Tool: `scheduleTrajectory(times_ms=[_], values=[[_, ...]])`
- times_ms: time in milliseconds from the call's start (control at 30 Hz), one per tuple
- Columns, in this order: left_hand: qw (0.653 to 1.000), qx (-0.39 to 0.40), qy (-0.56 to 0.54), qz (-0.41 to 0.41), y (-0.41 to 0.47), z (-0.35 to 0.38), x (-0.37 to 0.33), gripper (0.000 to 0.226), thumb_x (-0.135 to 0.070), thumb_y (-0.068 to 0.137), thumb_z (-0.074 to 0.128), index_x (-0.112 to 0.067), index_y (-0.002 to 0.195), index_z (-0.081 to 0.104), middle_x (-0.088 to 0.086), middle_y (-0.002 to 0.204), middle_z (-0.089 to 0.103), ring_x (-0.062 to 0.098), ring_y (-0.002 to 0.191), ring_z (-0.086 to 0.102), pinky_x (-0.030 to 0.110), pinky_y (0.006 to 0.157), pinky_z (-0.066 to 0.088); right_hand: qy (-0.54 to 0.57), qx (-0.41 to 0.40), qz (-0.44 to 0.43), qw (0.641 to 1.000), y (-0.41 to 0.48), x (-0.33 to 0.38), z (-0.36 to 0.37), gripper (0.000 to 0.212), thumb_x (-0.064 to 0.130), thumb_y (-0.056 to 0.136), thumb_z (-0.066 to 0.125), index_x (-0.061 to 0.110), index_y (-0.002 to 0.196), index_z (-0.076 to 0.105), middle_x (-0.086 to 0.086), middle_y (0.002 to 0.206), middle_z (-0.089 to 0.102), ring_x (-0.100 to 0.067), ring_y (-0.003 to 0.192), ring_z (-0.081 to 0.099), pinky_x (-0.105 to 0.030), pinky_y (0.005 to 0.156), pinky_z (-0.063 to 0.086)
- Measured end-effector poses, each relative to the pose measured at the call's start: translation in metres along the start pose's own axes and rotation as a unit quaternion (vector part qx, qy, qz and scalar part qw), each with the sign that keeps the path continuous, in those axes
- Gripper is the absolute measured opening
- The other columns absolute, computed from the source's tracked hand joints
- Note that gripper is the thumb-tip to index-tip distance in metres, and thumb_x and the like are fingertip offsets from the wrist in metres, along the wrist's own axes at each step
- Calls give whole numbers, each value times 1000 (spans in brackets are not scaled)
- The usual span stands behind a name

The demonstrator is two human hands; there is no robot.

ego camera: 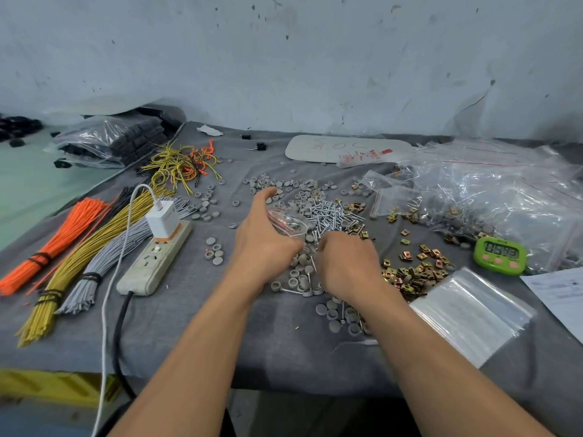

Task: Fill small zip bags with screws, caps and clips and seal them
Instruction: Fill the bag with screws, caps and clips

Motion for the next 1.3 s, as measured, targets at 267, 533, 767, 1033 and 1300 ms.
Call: scheduleTrajectory(times_ms=[267,533,767,1033,1300], values=[[994,39,96,25,0,15,-3,90,-14,70,76,-44,146,37,-8,106,64,19,97,63,31,77,49,352,-144,-47,924,-11,3,-47,17,12,84,75,27,75,76,14,65,71,-1,61,65,-10,55,44],[977,114,165,66,-5,34,-7,26,-8,71,70,-26,89,63,-8,82,68,17,79,64,21,56,41,317,-37,-69,945,0,15,-23,13,17,83,78,29,79,83,12,63,72,2,62,63,-9,55,40],[983,112,135,59,-2,27,-5,47,-2,75,74,-36,104,59,-18,86,66,-5,75,59,8,52,41,429,-82,16,900,4,-14,-31,18,22,83,74,36,75,82,16,72,76,0,71,69,-24,67,51],[998,-11,-55,11,3,-3,0,76,-2,68,79,-40,129,53,-20,85,70,-3,74,64,22,67,53,20,142,26,989,5,-6,28,35,10,88,63,28,116,73,-5,118,73,-27,108,68,-35,93,57],[999,-36,-40,8,2,-14,-2,111,-10,57,69,-48,151,24,2,130,56,25,111,64,44,90,58,-6,109,12,994,7,-6,33,16,23,91,65,22,107,70,-6,107,73,-30,102,68,-39,89,58]])
Point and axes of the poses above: each hand's wrist, its own y-axis towards the middle knuckle, its own z-axis out of the palm, x = y × z, the point moved 9 cm from there along y, towards the middle knuckle
